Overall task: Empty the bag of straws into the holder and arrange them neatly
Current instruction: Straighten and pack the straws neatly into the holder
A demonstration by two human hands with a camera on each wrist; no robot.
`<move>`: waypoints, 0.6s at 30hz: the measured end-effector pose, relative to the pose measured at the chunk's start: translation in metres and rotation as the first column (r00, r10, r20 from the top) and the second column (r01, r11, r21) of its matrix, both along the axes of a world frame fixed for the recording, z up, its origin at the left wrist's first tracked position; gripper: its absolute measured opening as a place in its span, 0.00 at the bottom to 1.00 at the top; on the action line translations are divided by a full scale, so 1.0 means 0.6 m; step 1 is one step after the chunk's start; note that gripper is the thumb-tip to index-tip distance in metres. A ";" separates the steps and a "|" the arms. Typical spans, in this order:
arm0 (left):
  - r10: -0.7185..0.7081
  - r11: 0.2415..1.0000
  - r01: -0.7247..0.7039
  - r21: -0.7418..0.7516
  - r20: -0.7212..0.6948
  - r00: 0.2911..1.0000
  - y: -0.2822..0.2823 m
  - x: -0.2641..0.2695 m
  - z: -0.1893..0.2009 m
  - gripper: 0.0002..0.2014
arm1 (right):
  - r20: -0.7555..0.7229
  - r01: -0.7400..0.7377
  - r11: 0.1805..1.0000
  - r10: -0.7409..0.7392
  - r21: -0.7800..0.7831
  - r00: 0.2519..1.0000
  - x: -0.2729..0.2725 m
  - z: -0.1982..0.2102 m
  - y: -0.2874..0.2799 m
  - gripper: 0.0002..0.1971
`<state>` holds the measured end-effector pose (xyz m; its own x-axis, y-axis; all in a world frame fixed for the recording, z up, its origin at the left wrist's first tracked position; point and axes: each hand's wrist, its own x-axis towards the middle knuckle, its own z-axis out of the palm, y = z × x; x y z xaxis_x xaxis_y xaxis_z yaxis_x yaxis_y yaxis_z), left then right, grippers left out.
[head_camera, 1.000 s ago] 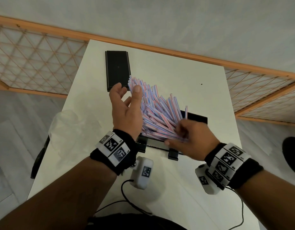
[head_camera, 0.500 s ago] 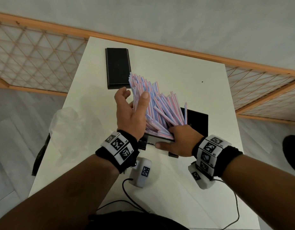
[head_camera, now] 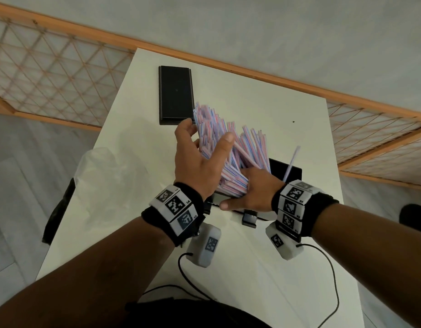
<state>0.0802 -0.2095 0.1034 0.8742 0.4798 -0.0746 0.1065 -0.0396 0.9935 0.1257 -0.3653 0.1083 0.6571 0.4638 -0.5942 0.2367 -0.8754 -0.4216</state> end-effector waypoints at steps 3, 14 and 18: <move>-0.026 0.996 0.028 0.085 -0.032 0.999 -0.005 0.001 -0.004 0.40 | 0.082 -0.040 0.993 0.050 -0.112 0.995 -0.006 0.014 -0.008 0.28; 0.015 0.983 -0.027 -0.181 -0.067 0.998 -0.003 0.001 -0.009 0.37 | 0.275 -0.029 1.000 0.024 0.011 0.961 -0.053 0.008 -0.060 0.25; -0.048 0.957 0.012 -0.290 -0.118 0.992 0.003 0.018 -0.004 0.45 | 0.276 -0.048 0.997 0.061 -0.054 0.959 -0.046 -0.009 -0.042 0.28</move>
